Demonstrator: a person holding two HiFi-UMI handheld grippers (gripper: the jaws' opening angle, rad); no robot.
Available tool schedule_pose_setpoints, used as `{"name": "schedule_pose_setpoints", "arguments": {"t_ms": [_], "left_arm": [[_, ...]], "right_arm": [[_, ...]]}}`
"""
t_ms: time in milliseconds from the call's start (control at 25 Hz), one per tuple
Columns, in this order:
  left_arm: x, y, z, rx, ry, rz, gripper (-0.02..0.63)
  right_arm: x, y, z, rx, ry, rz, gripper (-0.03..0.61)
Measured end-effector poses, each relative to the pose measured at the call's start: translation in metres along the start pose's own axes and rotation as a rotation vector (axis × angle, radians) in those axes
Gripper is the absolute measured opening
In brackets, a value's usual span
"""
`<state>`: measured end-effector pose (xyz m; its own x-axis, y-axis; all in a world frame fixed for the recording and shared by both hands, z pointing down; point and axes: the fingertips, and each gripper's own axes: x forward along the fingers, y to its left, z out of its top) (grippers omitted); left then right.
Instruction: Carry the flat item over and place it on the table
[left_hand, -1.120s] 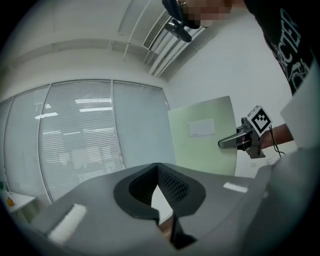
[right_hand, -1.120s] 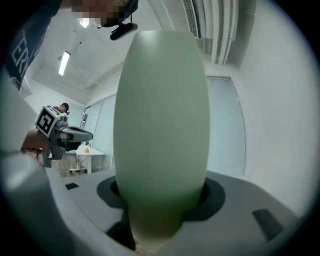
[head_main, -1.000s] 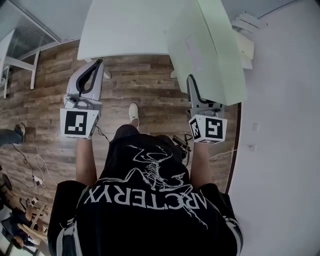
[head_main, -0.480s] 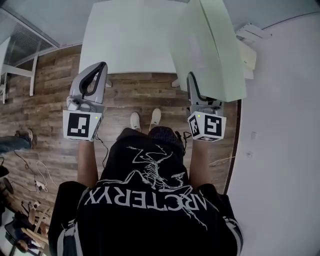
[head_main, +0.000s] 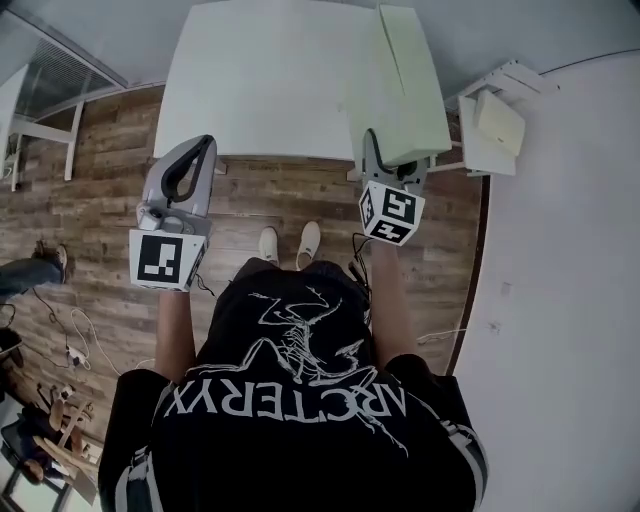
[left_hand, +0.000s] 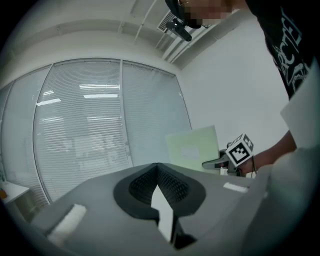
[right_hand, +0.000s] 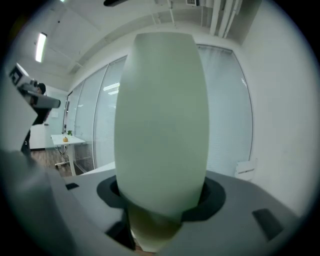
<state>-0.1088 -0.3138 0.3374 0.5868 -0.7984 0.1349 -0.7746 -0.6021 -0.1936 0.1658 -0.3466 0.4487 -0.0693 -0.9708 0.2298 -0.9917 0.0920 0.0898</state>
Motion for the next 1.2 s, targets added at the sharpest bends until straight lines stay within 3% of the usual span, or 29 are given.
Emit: {"name": "schedule_pose_setpoints", "arguments": {"t_ms": [360,480,760,1200], "left_arm": [[-0.003,-0.014,-0.017,-0.042,0.115,0.018,-0.002],[-0.005,-0.014,-0.020,-0.031,0.135,0.017,-0.002],[0.001,-0.008,-0.017,-0.024,0.131,0.017,-0.002],[0.001,-0.017,-0.015,-0.036,0.111,-0.003,-0.002]], "right_arm": [[0.091,0.000,-0.067,0.040,0.067,-0.019,0.265],[0.098,0.003,-0.083,-0.007,0.084,-0.027,0.265],[0.107,0.011,-0.099,-0.101,0.077,-0.007,0.276],[0.107,-0.009,-0.110,-0.009,0.156,0.000,0.291]]}}
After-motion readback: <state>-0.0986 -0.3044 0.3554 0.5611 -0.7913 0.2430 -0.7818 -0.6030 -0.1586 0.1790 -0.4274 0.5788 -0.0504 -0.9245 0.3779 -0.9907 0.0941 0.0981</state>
